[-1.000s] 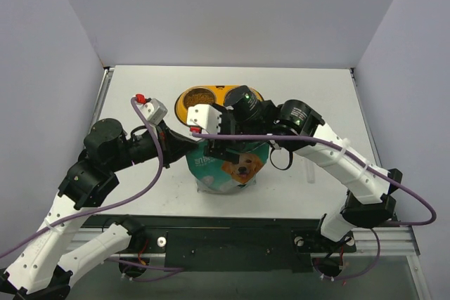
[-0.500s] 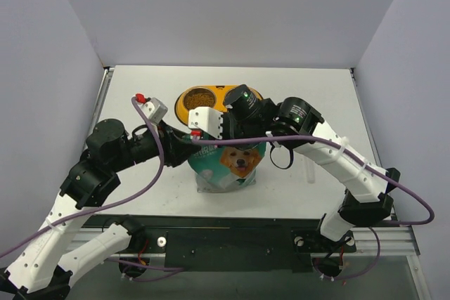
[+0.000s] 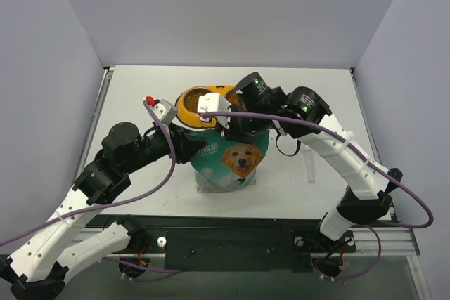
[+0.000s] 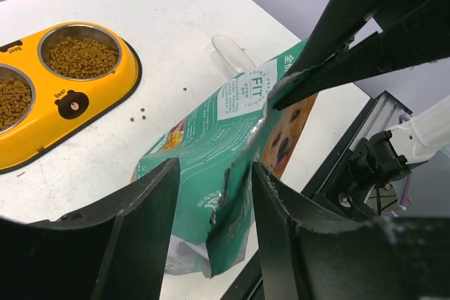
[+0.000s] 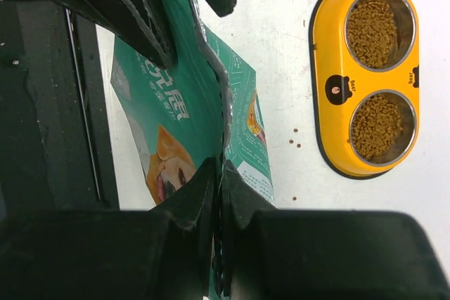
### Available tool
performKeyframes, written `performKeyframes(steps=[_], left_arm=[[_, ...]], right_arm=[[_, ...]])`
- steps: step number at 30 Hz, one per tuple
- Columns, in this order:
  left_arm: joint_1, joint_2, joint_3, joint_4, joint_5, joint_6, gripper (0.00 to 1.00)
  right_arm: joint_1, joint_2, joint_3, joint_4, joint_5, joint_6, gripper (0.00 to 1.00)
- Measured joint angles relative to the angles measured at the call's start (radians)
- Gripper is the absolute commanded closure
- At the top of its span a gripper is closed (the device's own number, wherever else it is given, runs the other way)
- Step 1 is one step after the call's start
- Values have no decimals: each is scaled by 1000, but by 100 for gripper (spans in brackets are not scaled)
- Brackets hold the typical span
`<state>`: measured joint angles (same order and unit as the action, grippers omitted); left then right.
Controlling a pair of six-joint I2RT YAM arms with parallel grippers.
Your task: Serve the pet food
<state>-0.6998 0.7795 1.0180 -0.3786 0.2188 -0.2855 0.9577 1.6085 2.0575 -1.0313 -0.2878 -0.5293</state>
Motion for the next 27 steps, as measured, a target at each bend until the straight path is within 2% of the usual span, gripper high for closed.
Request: performKeyframes(steps=[3, 5, 7, 8, 9, 10, 11, 12, 16, 19, 21, 22, 24, 25, 26, 27], left_arm=[[0, 22, 1, 24, -2, 9, 49], [2, 27, 1, 33, 16, 13, 62], [8, 27, 1, 42, 46, 14, 78], [10, 27, 1, 45, 58, 16, 93], [13, 28, 1, 47, 71, 18, 100], [16, 29, 1, 46, 83, 14, 100], [20, 31, 1, 47, 99, 16, 100], [25, 31, 1, 47, 111, 17, 100], [65, 33, 1, 46, 158, 9, 100], [88, 36, 1, 47, 189, 0, 100], [95, 37, 1, 47, 204, -5, 100], [97, 36, 1, 47, 211, -10, 100], [100, 36, -3, 54, 222, -24, 100], [101, 36, -5, 60, 227, -29, 100], [101, 34, -10, 67, 233, -35, 100], [103, 31, -14, 71, 237, -41, 100]], right_arm=[[-16, 0, 0, -1, -25, 6, 100], [-23, 0, 0, -2, -35, 6, 100], [-25, 0, 1, -3, -43, 6, 100], [-26, 0, 3, -6, -46, 7, 100], [-27, 0, 4, -12, -50, 9, 100], [-27, 0, 4, -17, -54, 10, 100], [-27, 2, 4, -22, -54, 11, 95], [-25, 3, 4, -22, -52, 13, 81], [10, 6, 5, -20, 8, 21, 61], [55, 16, 5, -18, 45, 21, 55], [75, 26, 5, -6, 58, 20, 55], [81, 31, 4, 3, 64, 19, 56], [90, 37, -2, 37, 76, 20, 66], [91, 40, -5, 50, 80, 20, 88], [91, 45, -5, 66, 89, 24, 100], [91, 50, -5, 85, 97, 26, 100]])
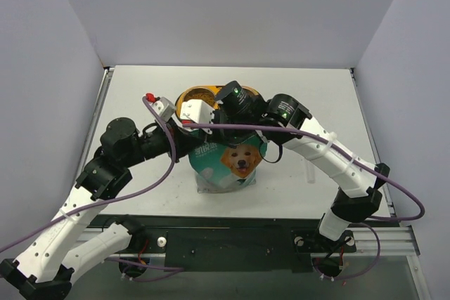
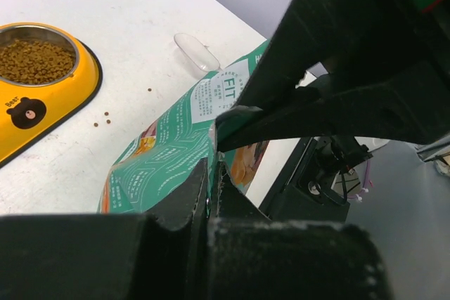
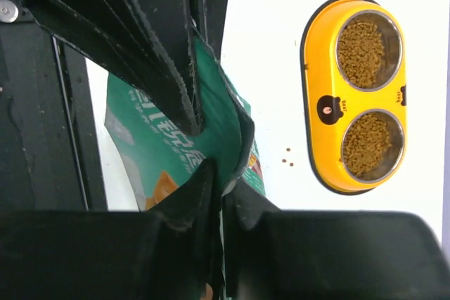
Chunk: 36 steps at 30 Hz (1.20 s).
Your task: Serve the pet food
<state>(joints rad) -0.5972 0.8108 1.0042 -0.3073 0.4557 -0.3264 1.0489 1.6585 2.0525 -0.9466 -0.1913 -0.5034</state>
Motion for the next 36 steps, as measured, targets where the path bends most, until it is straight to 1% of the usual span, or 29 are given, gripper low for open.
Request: performKeyframes(steps=[5, 11, 17, 23, 27, 36], left_arm=[[12, -11, -13, 13, -14, -5, 100], [11, -14, -16, 19, -60, -3, 100], [1, -27, -25, 20, -97, 0, 100], [1, -27, -25, 21, -101, 9, 100], [-1, -27, -26, 27, -100, 10, 100], [-5, -27, -28, 32, -68, 8, 100]], right_arm=[[-4, -7, -25, 38, 16, 31, 100], [-33, -117, -168, 119, 80, 21, 100], [-87, -211, -277, 181, 71, -10, 100], [-161, -265, -331, 208, 24, -12, 100], [-233, -301, -361, 217, -44, 3, 100], [-318, -364, -425, 244, -171, 44, 100]])
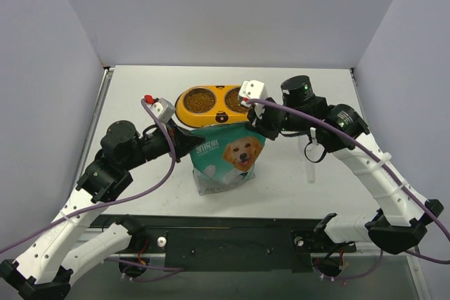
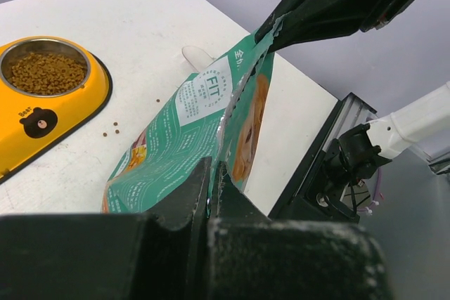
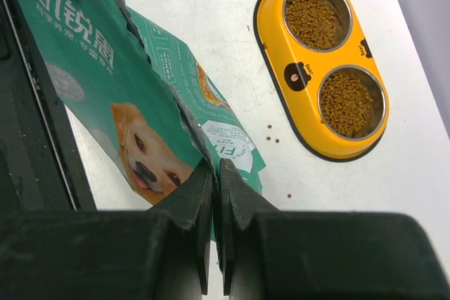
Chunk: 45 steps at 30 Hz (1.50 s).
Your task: Serve the pet food
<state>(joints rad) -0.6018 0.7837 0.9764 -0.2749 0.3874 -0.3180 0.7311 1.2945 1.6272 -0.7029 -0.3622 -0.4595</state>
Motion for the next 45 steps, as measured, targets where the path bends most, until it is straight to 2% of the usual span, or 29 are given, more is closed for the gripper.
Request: performKeyframes(steps=[9, 18, 23, 27, 28, 29, 31, 32, 33, 35, 37, 40, 43, 45], left_arm=[[-7, 0, -4, 10, 33, -8, 100], [-7, 0, -6, 13, 33, -19, 100], [-6, -1, -8, 10, 11, -19, 100], [29, -43, -11, -37, -41, -18, 100], [29, -50, -11, -45, -43, -18, 100], [29, -53, -11, -48, -44, -18, 100], [30, -57, -11, -53, -45, -18, 100], [31, -57, -11, -52, -44, -19, 100], [31, -57, -11, -52, -44, -20, 100], [31, -56, -11, -52, -43, -22, 100], [32, -56, -11, -52, -42, -24, 100], [34, -56, -11, -52, -38, -32, 100], [34, -56, -11, -52, -33, -40, 100], [34, -56, -11, -52, -29, -43, 100]], right_arm=[[-108, -48, -46, 10, -169, 74, 100], [-178, -49, -42, -8, -229, 186, 100], [-231, -81, -42, -36, -150, 225, 100], [-348, -123, -42, -114, 115, 204, 100], [-357, -126, -42, -123, 144, 206, 95], [-358, -128, -41, -135, 164, 207, 78], [-358, -126, -41, -152, 163, 223, 64], [-360, -121, -41, -158, 146, 229, 60], [-362, -115, -41, -161, 111, 234, 46], [-365, -107, -46, -154, 23, 255, 33], [-365, -111, -73, -109, -70, 284, 31], [-350, -154, -200, 70, -209, 384, 29], [-310, -190, -326, 259, -290, 494, 31], [-283, -172, -341, 343, -323, 543, 33]])
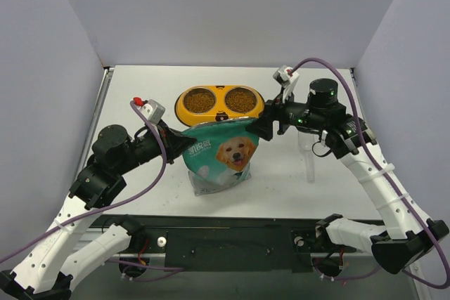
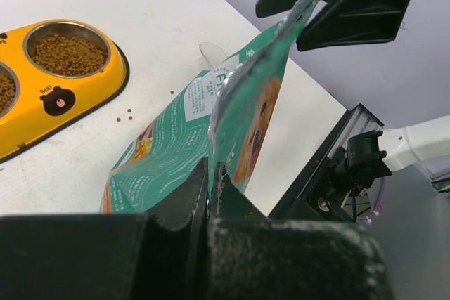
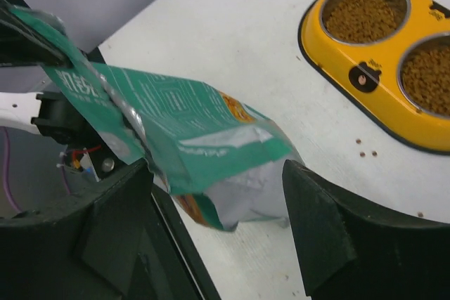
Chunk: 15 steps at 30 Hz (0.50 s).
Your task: Serve the pet food
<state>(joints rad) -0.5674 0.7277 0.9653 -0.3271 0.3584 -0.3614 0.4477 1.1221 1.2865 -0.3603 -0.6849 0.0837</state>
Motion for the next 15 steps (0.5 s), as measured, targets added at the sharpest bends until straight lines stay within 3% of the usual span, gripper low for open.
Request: performKeyframes(steps=[2, 5, 9, 11, 12, 13, 14, 15], left_arm=[[0, 0, 0, 0, 3, -3, 100], [1, 0, 0, -1, 5, -8, 100], [3, 0, 1, -6, 4, -13, 100], [4, 0, 8, -21, 4, -13, 88], [5, 3, 15, -31, 3, -10, 75], [5, 9, 28, -50, 3, -6, 69], [5, 19, 49, -77, 4, 0, 55], [5, 29, 76, -100, 2, 4, 50]], right_arm=[[20, 32, 7, 74, -21, 26, 38], [44, 92, 35, 134, -41, 47, 59], [62, 145, 53, 170, -91, 66, 68], [64, 146, 53, 171, -106, 71, 78], [64, 143, 51, 176, -115, 73, 82], [66, 141, 48, 182, -123, 74, 93], [66, 138, 44, 188, -129, 79, 96], [66, 137, 38, 196, -131, 81, 99]])
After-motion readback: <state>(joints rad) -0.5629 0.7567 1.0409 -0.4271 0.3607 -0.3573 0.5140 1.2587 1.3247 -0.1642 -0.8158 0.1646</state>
